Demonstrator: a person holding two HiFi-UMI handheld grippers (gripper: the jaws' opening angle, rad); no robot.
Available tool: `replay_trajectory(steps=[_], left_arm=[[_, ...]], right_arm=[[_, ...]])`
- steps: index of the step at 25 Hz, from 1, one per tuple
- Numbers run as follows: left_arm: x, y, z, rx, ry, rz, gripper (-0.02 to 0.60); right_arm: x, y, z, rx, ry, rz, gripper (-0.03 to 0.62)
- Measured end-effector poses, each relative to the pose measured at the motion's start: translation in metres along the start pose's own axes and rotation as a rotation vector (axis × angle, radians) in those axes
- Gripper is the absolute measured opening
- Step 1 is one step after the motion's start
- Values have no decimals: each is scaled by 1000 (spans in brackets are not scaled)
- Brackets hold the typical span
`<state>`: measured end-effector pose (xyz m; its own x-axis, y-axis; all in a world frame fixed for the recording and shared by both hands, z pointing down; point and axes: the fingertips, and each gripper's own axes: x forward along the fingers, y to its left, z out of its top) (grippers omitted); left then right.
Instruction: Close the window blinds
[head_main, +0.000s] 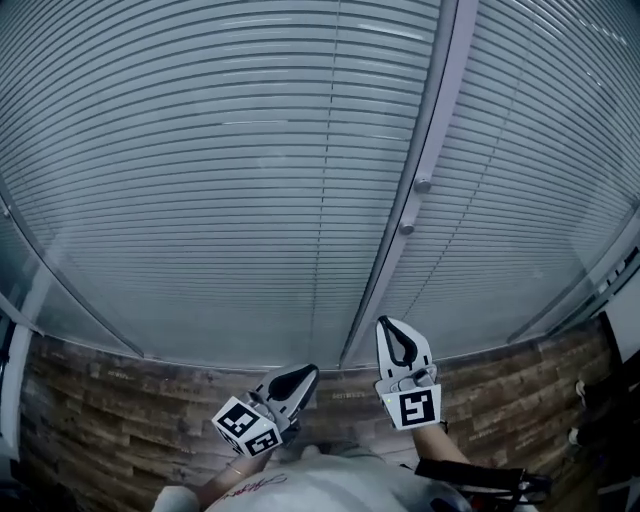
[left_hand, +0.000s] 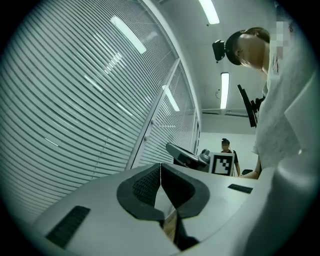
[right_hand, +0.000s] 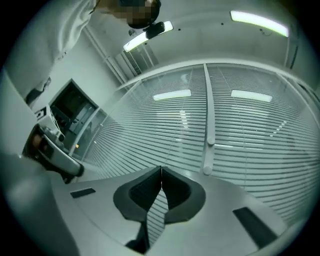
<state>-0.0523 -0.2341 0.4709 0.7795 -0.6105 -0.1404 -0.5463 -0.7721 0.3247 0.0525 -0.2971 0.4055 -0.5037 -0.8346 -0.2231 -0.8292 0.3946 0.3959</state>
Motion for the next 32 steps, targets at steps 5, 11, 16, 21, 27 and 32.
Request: replay_trajectory(steps=[5, 11, 16, 21, 27, 32], left_arm=[[-3, -8, -9, 28, 3, -11, 18], [-9, -29, -10, 50, -4, -9, 18], [-15, -62, -13, 76, -15, -8, 18], [-36, -120, -31, 93, -19, 6, 18], [-67, -196, -55, 101, -34, 46, 18], [-86, -235, -61, 127, -41, 54, 18]], right_arm=[[-37, 27, -6, 227, 46, 21, 17], [-71, 44, -13, 208, 114, 45, 17], [-107, 49, -12, 208, 142, 44, 17], [-164, 59, 2, 209, 148, 49, 17], [-242, 71, 33, 254, 129, 48, 17], [-280, 79, 49, 229, 115, 57, 17]])
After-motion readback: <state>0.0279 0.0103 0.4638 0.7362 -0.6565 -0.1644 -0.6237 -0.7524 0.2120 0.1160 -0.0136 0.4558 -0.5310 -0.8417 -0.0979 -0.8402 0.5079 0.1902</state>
